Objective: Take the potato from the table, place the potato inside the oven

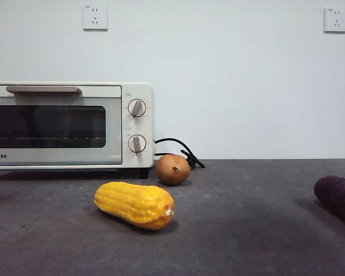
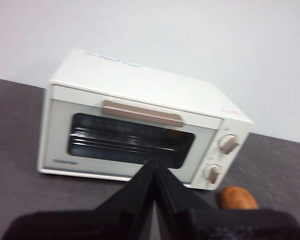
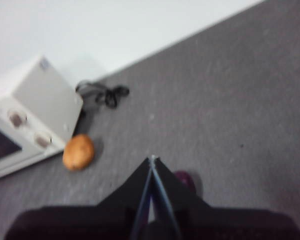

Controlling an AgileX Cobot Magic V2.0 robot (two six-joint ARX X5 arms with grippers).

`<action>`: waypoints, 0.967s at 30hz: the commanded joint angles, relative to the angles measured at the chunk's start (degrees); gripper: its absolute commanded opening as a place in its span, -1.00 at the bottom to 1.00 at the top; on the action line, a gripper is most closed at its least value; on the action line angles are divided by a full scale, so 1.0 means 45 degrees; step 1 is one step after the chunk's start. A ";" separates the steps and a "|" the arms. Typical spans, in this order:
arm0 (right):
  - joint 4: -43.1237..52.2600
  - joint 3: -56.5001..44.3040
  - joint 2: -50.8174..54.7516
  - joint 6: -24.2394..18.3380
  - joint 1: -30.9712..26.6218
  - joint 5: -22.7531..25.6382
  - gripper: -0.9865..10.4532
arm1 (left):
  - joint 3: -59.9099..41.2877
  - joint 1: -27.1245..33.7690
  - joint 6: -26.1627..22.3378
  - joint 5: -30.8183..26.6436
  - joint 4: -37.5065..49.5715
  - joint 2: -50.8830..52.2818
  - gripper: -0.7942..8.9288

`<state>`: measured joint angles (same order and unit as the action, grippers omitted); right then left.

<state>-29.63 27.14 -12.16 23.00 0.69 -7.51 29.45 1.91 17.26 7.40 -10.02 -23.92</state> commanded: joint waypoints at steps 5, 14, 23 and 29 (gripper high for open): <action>-0.0860 0.2317 -0.2783 -0.1457 0.0005 -0.0709 -0.83 | 0.1151 -0.0019 0.0170 0.0845 0.0083 -0.2147 -0.85; -0.1195 0.5056 -0.6008 -0.1515 0.0005 -0.1307 -0.83 | 0.3750 -0.0015 0.0175 0.2132 -0.1001 -0.6169 -0.85; -0.2254 0.6581 -0.8529 -0.2939 0.0015 -0.5008 -0.83 | 0.7266 0.0005 0.0180 0.2798 -0.2001 -1.0040 -0.85; -0.2482 0.6674 -0.9282 -0.3220 0.0015 -0.5999 -0.83 | 0.9369 0.0049 0.0180 0.3619 -0.2584 -1.2138 -0.85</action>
<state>-40.86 56.90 -53.89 10.11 0.69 -34.15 70.81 1.93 17.74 22.94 -21.43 -77.19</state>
